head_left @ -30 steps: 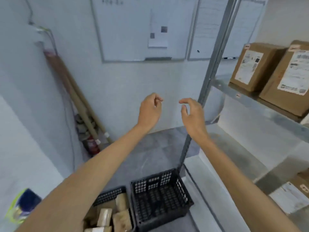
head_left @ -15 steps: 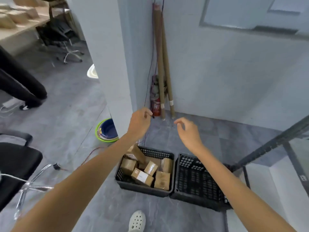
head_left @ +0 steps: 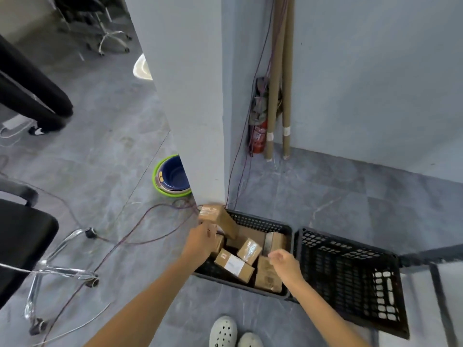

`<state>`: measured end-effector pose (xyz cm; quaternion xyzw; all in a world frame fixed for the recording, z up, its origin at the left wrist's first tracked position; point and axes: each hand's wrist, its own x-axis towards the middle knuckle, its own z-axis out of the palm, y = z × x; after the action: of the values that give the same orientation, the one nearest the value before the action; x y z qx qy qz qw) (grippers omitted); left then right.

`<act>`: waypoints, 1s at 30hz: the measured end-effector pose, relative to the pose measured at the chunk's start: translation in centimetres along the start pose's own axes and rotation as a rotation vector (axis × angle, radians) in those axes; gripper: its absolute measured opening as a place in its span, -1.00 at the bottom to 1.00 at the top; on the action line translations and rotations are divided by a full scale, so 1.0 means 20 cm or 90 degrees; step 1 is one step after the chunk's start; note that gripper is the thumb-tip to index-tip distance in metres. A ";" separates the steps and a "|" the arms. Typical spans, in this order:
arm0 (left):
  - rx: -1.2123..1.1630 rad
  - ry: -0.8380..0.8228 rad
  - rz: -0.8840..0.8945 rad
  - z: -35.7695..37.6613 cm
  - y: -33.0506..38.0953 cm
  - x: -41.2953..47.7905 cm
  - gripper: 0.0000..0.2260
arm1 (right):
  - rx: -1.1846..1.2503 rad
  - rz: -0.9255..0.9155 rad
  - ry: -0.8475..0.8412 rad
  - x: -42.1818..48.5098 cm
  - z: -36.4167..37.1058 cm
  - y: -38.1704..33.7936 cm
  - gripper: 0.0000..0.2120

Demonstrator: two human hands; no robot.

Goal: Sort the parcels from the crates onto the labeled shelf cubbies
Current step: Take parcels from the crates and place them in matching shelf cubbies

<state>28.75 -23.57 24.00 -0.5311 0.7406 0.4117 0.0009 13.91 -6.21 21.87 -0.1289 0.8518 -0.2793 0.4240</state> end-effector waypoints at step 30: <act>-0.282 -0.112 -0.293 0.86 -0.75 0.59 -0.78 | 0.381 0.284 -0.004 0.78 0.58 0.65 -0.58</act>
<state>27.91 -23.76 -1.58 -0.6341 0.4909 0.5959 0.0424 13.94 -6.96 -1.48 0.1888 0.7385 -0.4159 0.4959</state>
